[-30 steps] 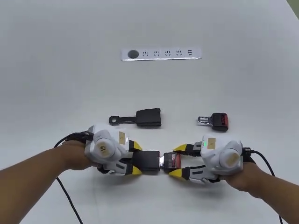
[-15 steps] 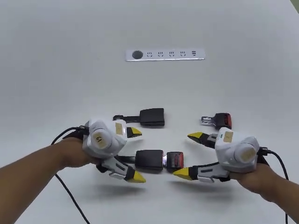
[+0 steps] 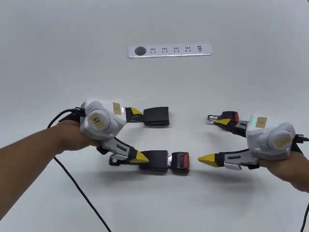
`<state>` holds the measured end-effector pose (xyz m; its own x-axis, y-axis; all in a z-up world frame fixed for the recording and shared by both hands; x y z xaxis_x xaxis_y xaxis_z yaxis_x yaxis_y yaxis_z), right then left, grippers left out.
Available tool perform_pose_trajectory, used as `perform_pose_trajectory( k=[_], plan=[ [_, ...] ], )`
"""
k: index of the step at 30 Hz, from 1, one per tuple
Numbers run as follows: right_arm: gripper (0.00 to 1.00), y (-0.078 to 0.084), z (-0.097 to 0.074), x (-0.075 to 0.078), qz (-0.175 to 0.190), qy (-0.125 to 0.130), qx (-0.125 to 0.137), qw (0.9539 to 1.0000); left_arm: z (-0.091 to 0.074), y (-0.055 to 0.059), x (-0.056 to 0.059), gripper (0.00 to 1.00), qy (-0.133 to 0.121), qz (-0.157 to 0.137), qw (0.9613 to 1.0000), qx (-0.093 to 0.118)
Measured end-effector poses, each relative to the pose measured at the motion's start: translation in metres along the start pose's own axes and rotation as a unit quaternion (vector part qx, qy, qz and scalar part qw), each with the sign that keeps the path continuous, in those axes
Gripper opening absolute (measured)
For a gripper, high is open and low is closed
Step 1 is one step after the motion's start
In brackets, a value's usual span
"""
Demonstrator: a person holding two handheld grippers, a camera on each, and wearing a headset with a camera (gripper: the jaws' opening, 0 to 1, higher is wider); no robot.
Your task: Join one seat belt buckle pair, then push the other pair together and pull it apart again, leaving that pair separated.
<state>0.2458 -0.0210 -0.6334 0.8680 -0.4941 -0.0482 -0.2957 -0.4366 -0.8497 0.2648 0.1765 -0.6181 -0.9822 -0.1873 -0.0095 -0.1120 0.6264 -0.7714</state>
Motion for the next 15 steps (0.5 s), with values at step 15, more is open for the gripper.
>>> perform_pose_trajectory(
  k=[15],
  plan=[
    [0.73, 0.012, -0.017, 0.074, 0.006, 0.022, -0.029, 0.9993, 0.008, -0.007, -0.053, 0.75, -0.023, 0.028, 0.9993, -0.011]
  ],
)
Point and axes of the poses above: the centre of the closed fingertips' face, and the gripper's own axes: z roughly forward along the fingers, x roughly to its right, y roughly out of its underside, the point moved 3 cm from there along -z, roughly backward along the fingers, and after that the axes turned 5 degrees about x, right-handed, at the moved point
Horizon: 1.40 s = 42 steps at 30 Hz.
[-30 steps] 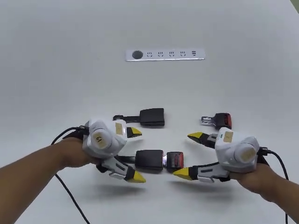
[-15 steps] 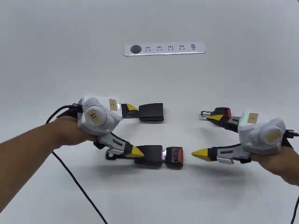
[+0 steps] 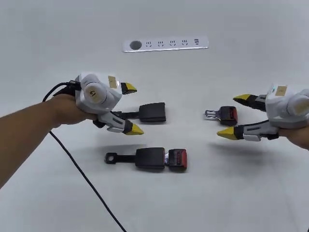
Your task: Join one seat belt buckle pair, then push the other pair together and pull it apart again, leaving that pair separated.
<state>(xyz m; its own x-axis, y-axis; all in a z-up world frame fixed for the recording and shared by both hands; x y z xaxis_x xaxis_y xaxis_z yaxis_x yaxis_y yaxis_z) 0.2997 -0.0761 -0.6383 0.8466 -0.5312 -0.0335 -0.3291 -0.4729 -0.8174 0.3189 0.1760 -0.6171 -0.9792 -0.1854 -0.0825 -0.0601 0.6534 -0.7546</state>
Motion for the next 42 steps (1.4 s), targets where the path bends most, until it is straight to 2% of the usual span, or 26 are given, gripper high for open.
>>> perform_pose_trajectory(
  k=[1, 7, 11, 16, 20, 21, 22, 23, 27, 29, 30, 32, 33, 38, 42],
  plan=[
    [0.73, 0.002, 0.0, 0.005, 0.0, -0.002, -0.003, 1.0, 0.002, 0.0, -0.001, 0.75, -0.001, 0.0, 1.0, 0.0],
    [0.74, 0.013, 0.007, 0.014, -0.001, -0.02, -0.021, 0.9996, 0.019, 0.01, -0.005, 0.73, 0.012, -0.004, 0.9998, -0.014],
    [0.73, 0.018, 0.01, 0.016, -0.003, -0.032, -0.032, 0.999, 0.03, 0.015, -0.01, 0.69, 0.016, -0.006, 0.9996, -0.021],
    [0.69, 0.026, 0.011, 0.017, -0.01, -0.052, -0.051, 0.9973, 0.041, 0.014, -0.007, 0.67, 0.026, -0.006, 0.9993, -0.025],
    [0.65, 0.028, 0.01, 0.015, -0.018, -0.062, -0.059, 0.9962, 0.049, 0.016, -0.005, 0.64, 0.034, -0.004, 0.9989, -0.031],
    [0.64, 0.028, 0.008, 0.016, -0.029, -0.062, -0.064, 0.9956, 0.05, 0.016, -0.004, 0.63, 0.039, -0.004, 0.9987, -0.032],
    [0.61, 0.029, 0.008, 0.015, -0.024, -0.063, -0.065, 0.9956, 0.052, 0.017, -0.003, 0.61, 0.042, -0.004, 0.9986, -0.033],
    [0.57, 0.029, 0.009, 0.016, -0.03, -0.063, -0.066, 0.9954, 0.052, 0.016, -0.003, 0.6, 0.05, -0.012, 0.9982, -0.029],
    [0.47, 0.029, 0.011, 0.017, -0.034, -0.067, -0.069, 0.9948, 0.053, 0.016, -0.005, 0.58, 0.058, -0.009, 0.9979, -0.027],
    [0.45, 0.03, 0.012, 0.016, -0.049, -0.072, -0.071, 0.9937, 0.053, 0.016, -0.002, 0.51, 0.069, -0.014, 0.9972, -0.025],
    [0.44, 0.029, 0.013, 0.014, -0.049, -0.072, -0.071, 0.9937, 0.055, 0.015, -0.003, 0.47, 0.071, -0.007, 0.9973, -0.019],
    [0.38, 0.026, 0.016, 0.009, -0.052, -0.075, -0.07, 0.9934, 0.052, 0.009, -0.001, 0.37, 0.079, -0.011, 0.9968, -0.012],
    [0.36, 0.026, 0.016, 0.011, -0.058, -0.071, -0.071, 0.9933, 0.05, 0.008, -0.004, 0.36, 0.073, -0.009, 0.9972, -0.016],
    [0.36, 0.024, 0.015, 0.012, -0.063, -0.081, -0.073, 0.9921, 0.046, 0.004, -0.004, 0.36, 0.081, 0.0, 0.9966, -0.017],
    [0.35, 0.023, 0.016, 0.014, -0.053, -0.081, -0.077, 0.9924, 0.046, 0.006, -0.005, 0.35, 0.085, 0.003, 0.9962, -0.017]
  ],
)
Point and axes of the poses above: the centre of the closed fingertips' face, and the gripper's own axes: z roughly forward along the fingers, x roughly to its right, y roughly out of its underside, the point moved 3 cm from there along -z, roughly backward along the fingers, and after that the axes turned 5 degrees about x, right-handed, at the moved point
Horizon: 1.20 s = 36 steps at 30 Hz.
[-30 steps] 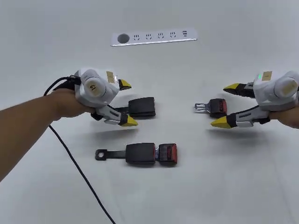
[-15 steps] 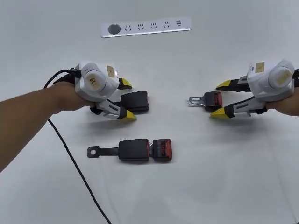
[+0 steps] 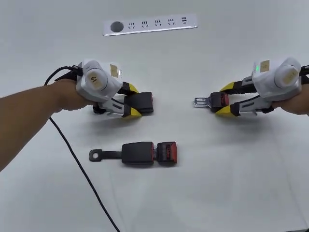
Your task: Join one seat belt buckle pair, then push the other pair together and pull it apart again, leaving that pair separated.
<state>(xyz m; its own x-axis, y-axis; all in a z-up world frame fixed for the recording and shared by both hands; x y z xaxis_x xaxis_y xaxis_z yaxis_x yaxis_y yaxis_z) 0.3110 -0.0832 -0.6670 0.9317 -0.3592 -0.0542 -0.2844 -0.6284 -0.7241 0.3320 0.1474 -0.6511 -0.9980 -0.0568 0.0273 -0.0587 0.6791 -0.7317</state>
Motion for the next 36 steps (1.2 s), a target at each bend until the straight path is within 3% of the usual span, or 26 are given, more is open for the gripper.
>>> perform_pose_trajectory(
  k=[13, 36],
  plan=[
    [0.35, -0.003, 0.004, -0.002, -0.006, 0.002, 0.001, 1.0, 0.003, 0.008, -0.001, 0.35, 0.004, 0.001, 0.9999, -0.01],
    [0.35, -0.035, 0.048, -0.011, -0.022, -0.02, 0.026, 0.9992, 0.01, 0.011, -0.002, 0.35, 0.01, 0.006, 0.9997, -0.022]
  ],
)
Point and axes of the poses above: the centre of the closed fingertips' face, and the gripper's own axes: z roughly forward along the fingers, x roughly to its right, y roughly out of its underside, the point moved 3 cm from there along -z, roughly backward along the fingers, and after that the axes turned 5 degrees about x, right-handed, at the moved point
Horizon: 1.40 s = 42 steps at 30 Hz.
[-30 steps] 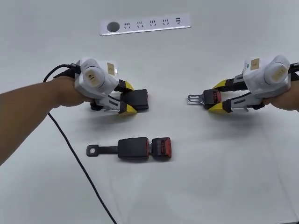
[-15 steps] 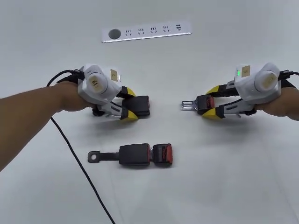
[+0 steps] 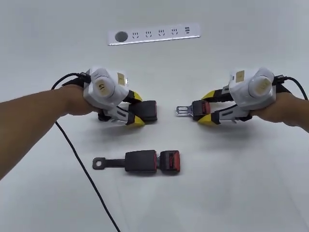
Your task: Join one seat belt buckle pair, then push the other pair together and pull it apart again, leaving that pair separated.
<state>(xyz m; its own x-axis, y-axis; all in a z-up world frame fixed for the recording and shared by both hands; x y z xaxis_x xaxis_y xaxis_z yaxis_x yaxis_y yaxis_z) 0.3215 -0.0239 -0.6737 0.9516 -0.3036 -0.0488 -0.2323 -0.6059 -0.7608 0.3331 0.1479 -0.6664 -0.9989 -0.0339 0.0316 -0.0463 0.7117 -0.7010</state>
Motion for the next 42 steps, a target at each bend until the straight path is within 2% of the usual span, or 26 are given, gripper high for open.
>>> perform_pose_trajectory(
  k=[4, 15, 23, 26, 27, 31, 42],
  plan=[
    [0.35, -0.009, 0.011, -0.004, -0.005, -0.007, 0.004, 1.0, 0.001, 0.0, 0.0, 0.35, 0.001, 0.0, 1.0, -0.001],
    [0.35, -0.024, 0.024, -0.005, -0.016, -0.015, 0.007, 0.9997, 0.001, -0.002, 0.002, 0.35, 0.003, 0.004, 1.0, -0.004],
    [0.35, -0.039, 0.038, -0.014, -0.026, -0.024, 0.007, 0.9994, 0.0, -0.003, 0.003, 0.35, 0.005, 0.006, 0.9999, -0.011],
    [0.35, -0.042, 0.043, -0.015, -0.028, -0.024, 0.006, 0.9993, 0.004, -0.008, 0.007, 0.35, 0.011, 0.015, 0.9998, -0.009],
    [0.35, -0.042, 0.043, -0.015, -0.031, -0.023, 0.002, 0.9993, 0.003, -0.007, 0.006, 0.35, 0.011, 0.015, 0.9997, -0.014],
    [0.35, -0.04, 0.046, -0.014, -0.023, -0.022, 0.003, 0.9995, 0.001, -0.005, 0.007, 0.35, 0.01, 0.011, 0.9998, -0.01],
    [0.34, -0.044, 0.051, -0.013, -0.016, -0.025, -0.005, 0.9996, 0.0, -0.005, 0.006, 0.34, 0.011, 0.012, 0.9997, -0.019]
  ],
)
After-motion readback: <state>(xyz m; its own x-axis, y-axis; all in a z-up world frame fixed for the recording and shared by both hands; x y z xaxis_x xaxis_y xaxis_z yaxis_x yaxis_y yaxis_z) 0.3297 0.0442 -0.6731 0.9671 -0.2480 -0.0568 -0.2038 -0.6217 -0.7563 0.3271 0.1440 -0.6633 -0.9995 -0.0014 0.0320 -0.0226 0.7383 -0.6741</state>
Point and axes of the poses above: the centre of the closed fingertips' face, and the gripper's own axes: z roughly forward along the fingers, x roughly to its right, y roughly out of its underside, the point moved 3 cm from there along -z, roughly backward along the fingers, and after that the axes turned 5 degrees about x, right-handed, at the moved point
